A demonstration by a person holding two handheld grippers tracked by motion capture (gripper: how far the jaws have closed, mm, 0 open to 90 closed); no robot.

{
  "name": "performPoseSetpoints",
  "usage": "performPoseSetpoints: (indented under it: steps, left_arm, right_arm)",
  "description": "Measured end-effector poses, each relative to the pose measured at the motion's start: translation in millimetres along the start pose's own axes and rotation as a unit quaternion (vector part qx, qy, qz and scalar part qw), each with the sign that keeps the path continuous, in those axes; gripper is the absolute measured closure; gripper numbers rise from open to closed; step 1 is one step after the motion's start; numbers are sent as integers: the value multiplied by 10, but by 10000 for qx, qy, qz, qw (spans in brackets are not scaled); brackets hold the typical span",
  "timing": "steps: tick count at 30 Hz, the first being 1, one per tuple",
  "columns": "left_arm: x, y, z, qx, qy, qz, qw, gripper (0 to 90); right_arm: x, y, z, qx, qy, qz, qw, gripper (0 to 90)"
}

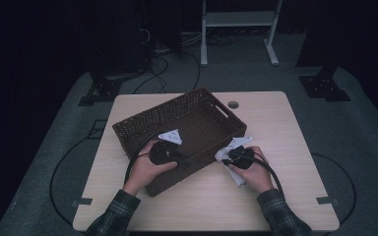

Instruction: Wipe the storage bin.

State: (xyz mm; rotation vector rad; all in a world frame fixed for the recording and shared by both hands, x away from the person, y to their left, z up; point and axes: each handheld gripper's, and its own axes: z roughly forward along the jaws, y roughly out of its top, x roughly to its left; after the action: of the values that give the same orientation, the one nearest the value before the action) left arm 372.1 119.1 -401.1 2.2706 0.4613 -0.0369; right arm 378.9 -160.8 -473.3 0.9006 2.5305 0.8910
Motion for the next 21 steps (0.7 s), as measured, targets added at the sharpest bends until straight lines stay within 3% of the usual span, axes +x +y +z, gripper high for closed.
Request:
performPoseSetpoints:
  steps: [7,16,21]
  left_arm:
    - [2,0,-1,-11,-1,-8,10000,712]
    - [5,-1,-2,-20,-6,-13,10000,712]
    - [6,-1,-3,-20,-8,-15,10000,713]
  right_arm:
    - [58,11,-66,-35,-21,-103,9999,741]
    - [76,113,-337,-535,-47,-66,9985,743]
    - [121,169,-458,-743,-76,-163,9971,743]
